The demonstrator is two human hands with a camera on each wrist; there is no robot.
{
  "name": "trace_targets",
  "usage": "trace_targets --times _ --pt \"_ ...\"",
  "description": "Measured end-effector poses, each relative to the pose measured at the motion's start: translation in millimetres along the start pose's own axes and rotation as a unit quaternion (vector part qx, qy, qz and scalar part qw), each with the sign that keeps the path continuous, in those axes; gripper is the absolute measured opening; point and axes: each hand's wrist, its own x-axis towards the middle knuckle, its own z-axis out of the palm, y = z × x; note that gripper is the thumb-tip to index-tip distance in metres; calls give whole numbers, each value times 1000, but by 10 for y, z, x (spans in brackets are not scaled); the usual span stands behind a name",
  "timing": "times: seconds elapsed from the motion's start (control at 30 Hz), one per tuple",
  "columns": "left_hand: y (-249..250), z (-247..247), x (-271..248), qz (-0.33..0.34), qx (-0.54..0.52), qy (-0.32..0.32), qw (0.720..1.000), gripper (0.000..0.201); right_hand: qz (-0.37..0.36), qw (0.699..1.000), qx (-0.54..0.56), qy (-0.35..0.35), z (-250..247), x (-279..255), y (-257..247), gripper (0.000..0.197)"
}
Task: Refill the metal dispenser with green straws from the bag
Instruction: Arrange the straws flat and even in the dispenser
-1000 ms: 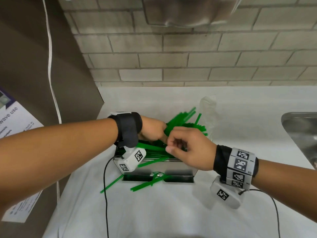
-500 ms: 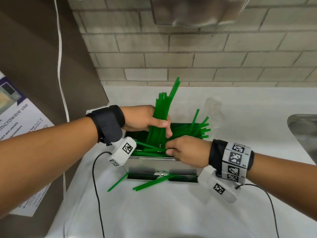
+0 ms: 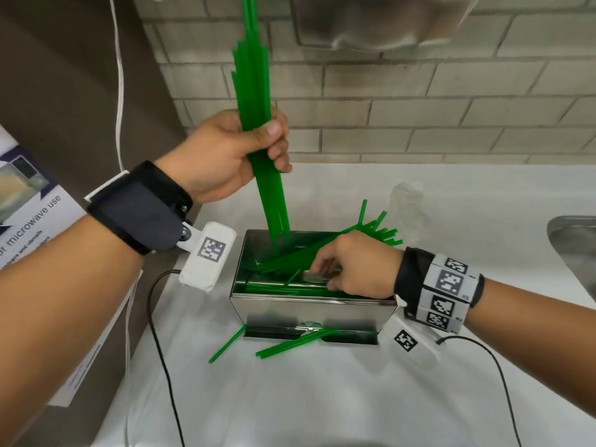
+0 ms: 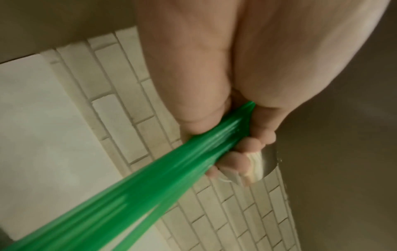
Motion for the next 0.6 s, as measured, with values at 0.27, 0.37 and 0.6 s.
trace_targets --times 0.27,0.37,0.6 --pt "-166 27 -153 5 93 47 995 9 -97 923 330 174 -571 -171 -64 29" --pt "-330 152 -111 -21 140 32 989 16 -140 879 395 227 -811 -130 -209 25" --pt "-450 405 -50 -51 6 36 998 20 -118 848 394 335 -878 104 -323 26"
